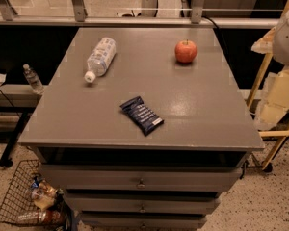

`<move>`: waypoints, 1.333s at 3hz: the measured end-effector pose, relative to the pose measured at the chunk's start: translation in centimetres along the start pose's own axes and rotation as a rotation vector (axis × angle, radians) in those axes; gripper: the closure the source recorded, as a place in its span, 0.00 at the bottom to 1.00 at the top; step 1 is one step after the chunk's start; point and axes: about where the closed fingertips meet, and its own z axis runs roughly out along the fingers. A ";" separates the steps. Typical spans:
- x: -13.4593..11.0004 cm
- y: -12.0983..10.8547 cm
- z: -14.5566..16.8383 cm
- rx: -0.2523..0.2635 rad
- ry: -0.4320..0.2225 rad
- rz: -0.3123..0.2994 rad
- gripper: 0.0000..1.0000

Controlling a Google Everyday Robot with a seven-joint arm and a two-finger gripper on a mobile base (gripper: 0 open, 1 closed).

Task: Move rxbar blueberry near apple

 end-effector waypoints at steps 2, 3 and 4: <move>-3.8 -1.0 1.9 -0.002 -0.075 0.028 0.00; -10.8 -3.7 5.9 -0.007 -0.175 0.104 0.00; -16.7 -6.3 9.7 -0.042 -0.217 0.179 0.00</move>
Offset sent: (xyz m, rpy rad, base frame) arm 0.0813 0.1227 -0.0264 0.2737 -0.0324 -0.0275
